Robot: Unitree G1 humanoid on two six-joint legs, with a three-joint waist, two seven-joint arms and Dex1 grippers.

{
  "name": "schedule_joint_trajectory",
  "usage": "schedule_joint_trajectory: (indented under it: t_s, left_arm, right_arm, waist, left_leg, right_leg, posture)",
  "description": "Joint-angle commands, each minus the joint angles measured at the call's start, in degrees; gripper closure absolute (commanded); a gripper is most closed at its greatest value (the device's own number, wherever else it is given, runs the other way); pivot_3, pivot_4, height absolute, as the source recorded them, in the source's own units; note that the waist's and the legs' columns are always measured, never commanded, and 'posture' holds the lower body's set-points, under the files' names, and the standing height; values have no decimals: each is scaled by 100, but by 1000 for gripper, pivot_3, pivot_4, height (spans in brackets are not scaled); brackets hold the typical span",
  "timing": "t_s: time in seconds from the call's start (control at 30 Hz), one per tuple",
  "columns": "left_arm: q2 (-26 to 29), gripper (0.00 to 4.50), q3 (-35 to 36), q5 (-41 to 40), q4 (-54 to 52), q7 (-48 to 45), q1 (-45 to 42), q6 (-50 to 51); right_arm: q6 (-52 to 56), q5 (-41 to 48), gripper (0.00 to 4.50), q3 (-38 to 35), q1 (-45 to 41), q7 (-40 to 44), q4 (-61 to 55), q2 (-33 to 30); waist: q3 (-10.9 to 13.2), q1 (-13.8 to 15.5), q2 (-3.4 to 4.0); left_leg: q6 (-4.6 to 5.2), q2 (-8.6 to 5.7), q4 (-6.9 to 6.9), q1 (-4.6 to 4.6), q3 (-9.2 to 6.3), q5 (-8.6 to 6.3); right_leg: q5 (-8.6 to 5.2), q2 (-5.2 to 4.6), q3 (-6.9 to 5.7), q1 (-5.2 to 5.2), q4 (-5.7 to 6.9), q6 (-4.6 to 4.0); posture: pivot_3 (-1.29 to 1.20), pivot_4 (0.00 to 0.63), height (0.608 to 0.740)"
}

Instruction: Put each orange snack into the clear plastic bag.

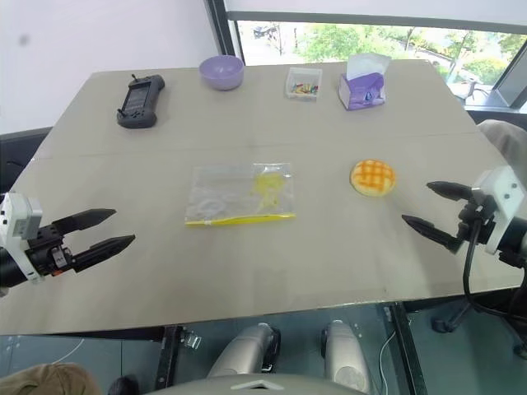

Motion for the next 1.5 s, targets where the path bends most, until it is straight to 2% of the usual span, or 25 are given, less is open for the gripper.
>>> schedule_joint_trajectory:
  t_s: [0.03, 0.33, 0.53, 0.67, 0.87, 1.0, 1.3, 1.5]
  left_arm:
    - [86, 0, 63, 34, 2, 25, -100, -96]
    - [-23, 0, -218, 114, 10, 450, -557, -16]
    - [-173, 0, -710, 677, 173, 1504, -1041, 177]
    - [-117, 0, -1176, 656, 246, 2140, -1540, 1392]
    - [-453, 0, -1308, -297, 990, 2573, -2823, 3944]
    - [-543, 0, -1392, -474, 1631, 2686, -3569, 4799]
    - [-823, 0, -2250, -159, 3080, 2657, -4817, 5419]
    - [-1226, 0, -2406, -147, 3881, 2500, -5332, 5810]
  right_arm:
    - [22, 63, 114, -158, -101, -72, -230, -51]
    - [122, 101, 114, 219, -519, -222, -378, 106]
    - [46, -23, 114, 825, -1111, -487, -598, 464]
    - [41, -148, 114, 1263, -1449, -611, -797, 694]
    - [-139, -387, 114, 1505, -1330, -635, -758, 863]
    - [-152, -384, 114, 1431, -1243, -698, -838, 893]
    - [-194, -443, 114, 1219, -848, -887, -1167, 881]
    - [-183, -399, 114, 1054, -613, -939, -1329, 840]
  waist:
    - [0, 0, 0]
    - [1, 0, 1]
    - [1, -14, 1]
    - [1, -15, 0]
    - [1, 27, -2]
    - [2, 10, -4]
    - [0, 5, -2]
    - [-6, 108, 6]
  left_leg:
    - [0, 0, 0, 0, 0, 0]
    - [0, 0, 0, 0, 0, 0]
    - [-1, -1, 0, 1, -1, 0]
    - [-1, -1, 0, 0, -3, 0]
    - [-2, -29, 4, -10, -36, 0]
    - [-28, -35, 7, -16, -40, 16]
    - [-30, -38, 7, -13, -42, 17]
    - [-29, -46, 13, -6, -42, 17]
  right_leg:
    - [0, 0, 0, 0, 0, 0]
    - [1, 0, -1, 0, 0, 1]
    - [1, 1, 0, -1, 0, 1]
    - [2, 7, -3, -3, 4, 2]
    - [2, 14, -30, -10, 9, 4]
    - [2, 12, -30, -11, 12, 5]
    - [2, 11, -29, -11, 18, 5]
    - [1, 7, -31, 0, 20, 6]
  posture:
    - [0, 150, 740]
    - [0, 150, 740]
    - [0, 150, 740]
    - [0, 150, 740]
    - [0, 150, 740]
    - [0, 150, 740]
    - [0, 150, 740]
    - [0, 150, 740]
